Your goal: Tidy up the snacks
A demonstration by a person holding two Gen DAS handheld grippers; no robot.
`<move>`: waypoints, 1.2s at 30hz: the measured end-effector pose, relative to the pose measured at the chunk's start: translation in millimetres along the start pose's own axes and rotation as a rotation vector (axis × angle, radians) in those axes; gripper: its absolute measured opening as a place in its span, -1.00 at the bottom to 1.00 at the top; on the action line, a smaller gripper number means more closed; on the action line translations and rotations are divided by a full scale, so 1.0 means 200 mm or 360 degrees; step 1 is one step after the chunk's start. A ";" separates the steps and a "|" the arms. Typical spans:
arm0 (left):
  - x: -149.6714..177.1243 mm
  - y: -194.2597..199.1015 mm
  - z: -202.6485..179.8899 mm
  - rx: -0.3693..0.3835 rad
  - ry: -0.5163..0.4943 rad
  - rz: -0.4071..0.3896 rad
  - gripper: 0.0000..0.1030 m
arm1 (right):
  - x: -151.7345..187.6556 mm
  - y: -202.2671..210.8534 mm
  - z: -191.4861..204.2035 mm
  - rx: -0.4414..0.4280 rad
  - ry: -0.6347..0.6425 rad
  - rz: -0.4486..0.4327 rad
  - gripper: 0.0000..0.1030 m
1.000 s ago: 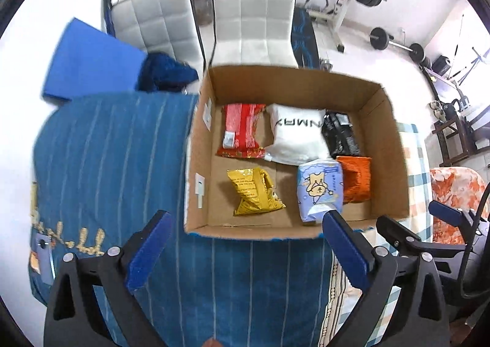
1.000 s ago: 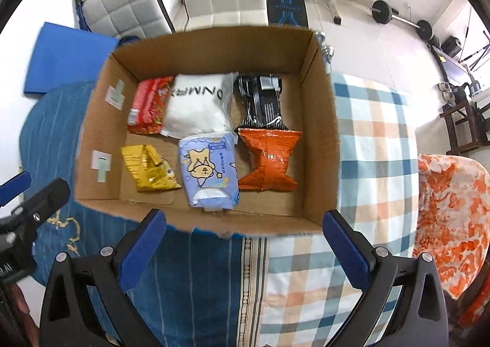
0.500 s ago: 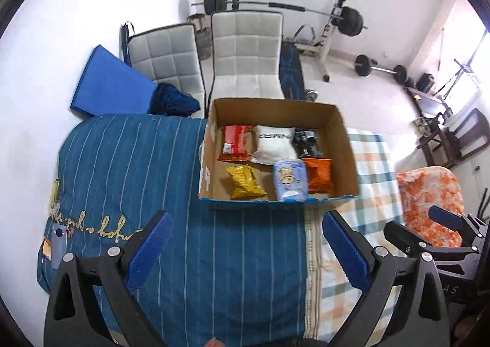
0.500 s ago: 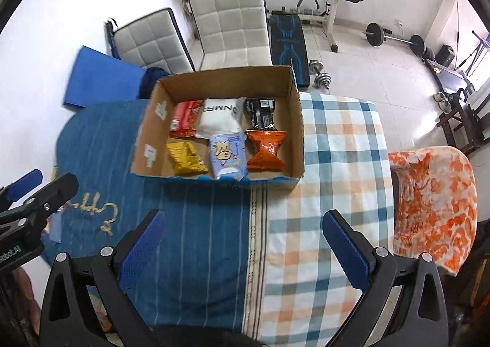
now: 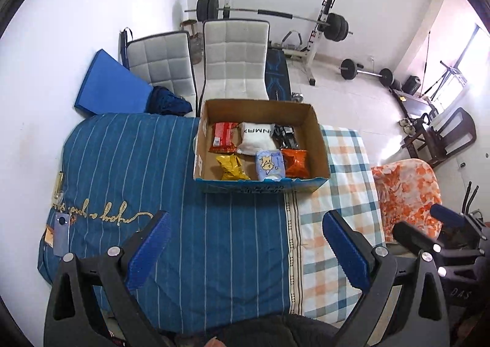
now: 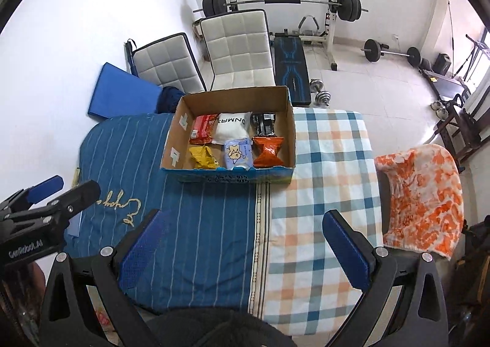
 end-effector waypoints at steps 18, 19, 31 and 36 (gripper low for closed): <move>-0.02 0.20 -0.01 -0.0058 0.0022 -0.0200 1.00 | -0.06 0.25 -0.03 0.0098 -0.0006 -0.0201 1.00; -0.02 0.21 -0.01 -0.0057 0.0023 -0.0208 1.00 | -0.07 0.26 -0.02 0.0105 0.0001 -0.0210 1.00; -0.04 0.24 -0.01 -0.0060 0.0020 -0.0238 1.00 | -0.11 0.30 0.02 0.0107 0.0059 -0.0250 1.00; -0.04 0.26 -0.01 -0.0055 0.0027 -0.0256 1.00 | -0.11 0.30 0.04 0.0102 0.0067 -0.0260 1.00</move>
Point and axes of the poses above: each gripper's, at about its wrist camera, not at the fingertips, and y roughly against the way its jaws point, z to its left, x to its underside, the point moved 7 cm from there along -y, roughly the way its jaws point, and after that the axes turned 8 degrees about -x, right-handed, at the moved point
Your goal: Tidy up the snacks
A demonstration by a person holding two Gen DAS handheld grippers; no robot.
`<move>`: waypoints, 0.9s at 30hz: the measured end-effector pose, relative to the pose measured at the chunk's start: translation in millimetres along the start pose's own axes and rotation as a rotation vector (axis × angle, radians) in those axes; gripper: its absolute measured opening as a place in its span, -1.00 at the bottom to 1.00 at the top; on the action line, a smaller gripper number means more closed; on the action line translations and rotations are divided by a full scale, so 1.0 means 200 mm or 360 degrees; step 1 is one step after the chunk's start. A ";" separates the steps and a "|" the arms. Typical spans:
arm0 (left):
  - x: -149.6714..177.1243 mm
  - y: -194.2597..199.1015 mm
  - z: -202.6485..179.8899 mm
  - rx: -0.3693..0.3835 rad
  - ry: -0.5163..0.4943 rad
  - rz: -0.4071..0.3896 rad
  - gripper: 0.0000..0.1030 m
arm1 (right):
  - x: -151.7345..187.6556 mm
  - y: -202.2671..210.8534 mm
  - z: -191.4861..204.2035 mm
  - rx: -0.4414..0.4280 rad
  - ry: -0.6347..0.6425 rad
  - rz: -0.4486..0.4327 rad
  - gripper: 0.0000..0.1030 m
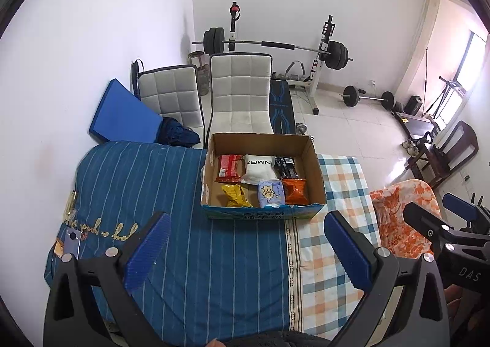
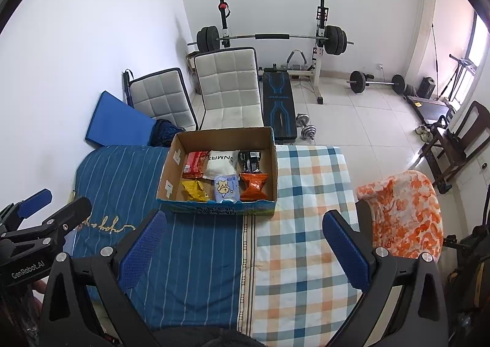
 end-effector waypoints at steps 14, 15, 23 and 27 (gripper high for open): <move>0.01 0.03 0.00 -0.0040 0.0001 -0.0008 1.00 | -0.01 0.02 -0.01 0.0022 0.0014 -0.0026 1.00; 0.01 0.03 0.00 -0.0038 -0.0001 -0.0012 1.00 | -0.01 0.02 -0.01 0.0019 0.0013 -0.0023 1.00; 0.01 0.02 0.00 -0.0032 -0.0003 -0.0013 1.00 | -0.01 0.02 -0.01 0.0015 0.0011 -0.0021 1.00; 0.03 0.00 0.00 -0.0046 0.0012 0.0007 1.00 | 0.01 0.01 -0.01 0.0012 0.0024 -0.0009 1.00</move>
Point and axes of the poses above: each gripper's, at about its wrist camera, not at the fingertips, and y roughly against the way its jaws point, z to its left, x to its underside, the point moved 7 cm from there along -y, roughly the way its jaws point, and after that the axes turned 8 degrees about -x, right-handed, at the moved point
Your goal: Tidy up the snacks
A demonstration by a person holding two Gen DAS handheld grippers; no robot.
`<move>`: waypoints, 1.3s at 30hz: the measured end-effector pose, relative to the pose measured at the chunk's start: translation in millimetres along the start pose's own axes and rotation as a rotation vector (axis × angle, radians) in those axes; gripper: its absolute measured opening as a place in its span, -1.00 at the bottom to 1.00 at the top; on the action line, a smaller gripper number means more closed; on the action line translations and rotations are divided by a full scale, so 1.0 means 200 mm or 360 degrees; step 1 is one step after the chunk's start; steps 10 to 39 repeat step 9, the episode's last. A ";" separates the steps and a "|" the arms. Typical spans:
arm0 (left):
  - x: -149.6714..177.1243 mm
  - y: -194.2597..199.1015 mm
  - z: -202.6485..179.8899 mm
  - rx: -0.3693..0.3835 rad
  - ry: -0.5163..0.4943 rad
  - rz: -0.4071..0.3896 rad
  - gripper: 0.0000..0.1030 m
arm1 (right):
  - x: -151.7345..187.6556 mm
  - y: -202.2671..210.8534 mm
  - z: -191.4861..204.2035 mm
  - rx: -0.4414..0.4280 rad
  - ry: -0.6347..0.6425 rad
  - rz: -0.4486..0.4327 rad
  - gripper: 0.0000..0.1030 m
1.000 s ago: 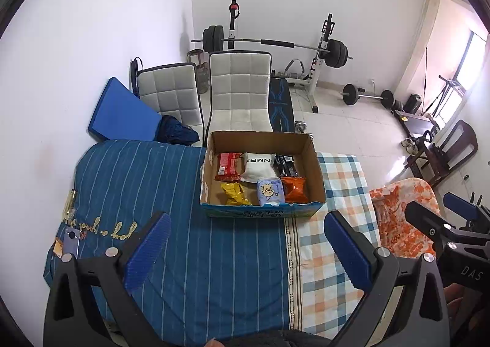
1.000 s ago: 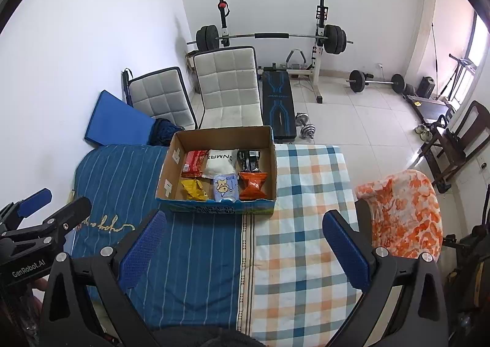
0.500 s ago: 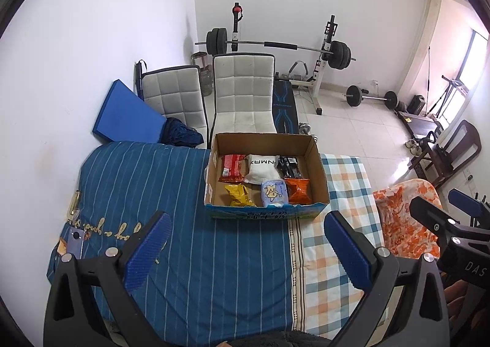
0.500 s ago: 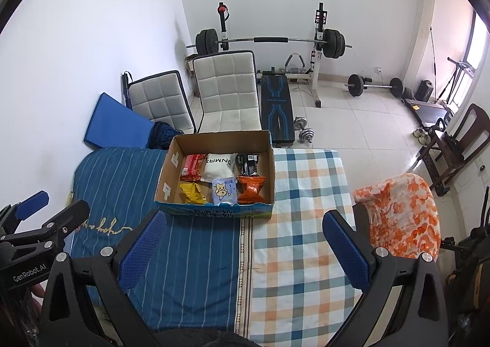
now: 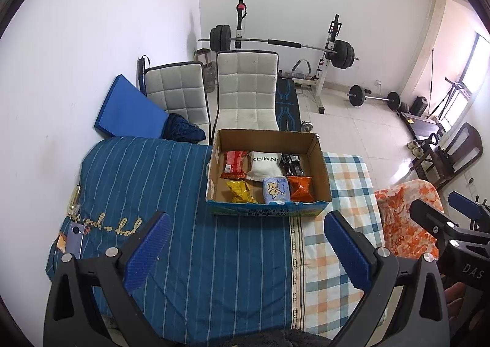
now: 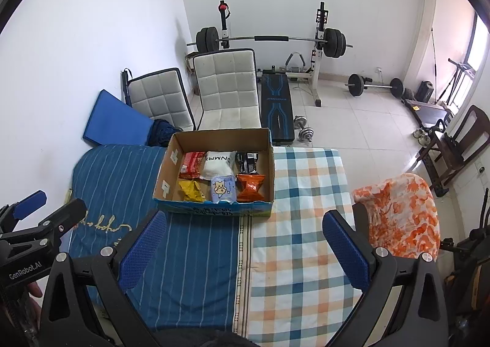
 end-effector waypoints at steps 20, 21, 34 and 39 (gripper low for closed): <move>0.01 0.02 0.00 -0.0017 0.0039 -0.0025 1.00 | 0.02 0.00 0.00 -0.0021 -0.0004 0.0008 1.00; 0.01 0.02 0.00 -0.0017 0.0039 -0.0025 1.00 | 0.02 0.00 0.00 -0.0021 -0.0004 0.0008 1.00; 0.01 0.02 0.00 -0.0017 0.0039 -0.0025 1.00 | 0.02 0.00 0.00 -0.0021 -0.0004 0.0008 1.00; 0.01 0.02 0.00 -0.0017 0.0039 -0.0025 1.00 | 0.02 0.00 0.00 -0.0021 -0.0004 0.0008 1.00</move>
Point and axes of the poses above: each gripper's, at about its wrist camera, not at the fingertips, and y roughly against the way its jaws point, z to its left, x to its underside, the point moved 7 cm from there along -y, roughly the way its jaws point, and after that the axes turned 8 degrees about -x, right-handed, at the moved point
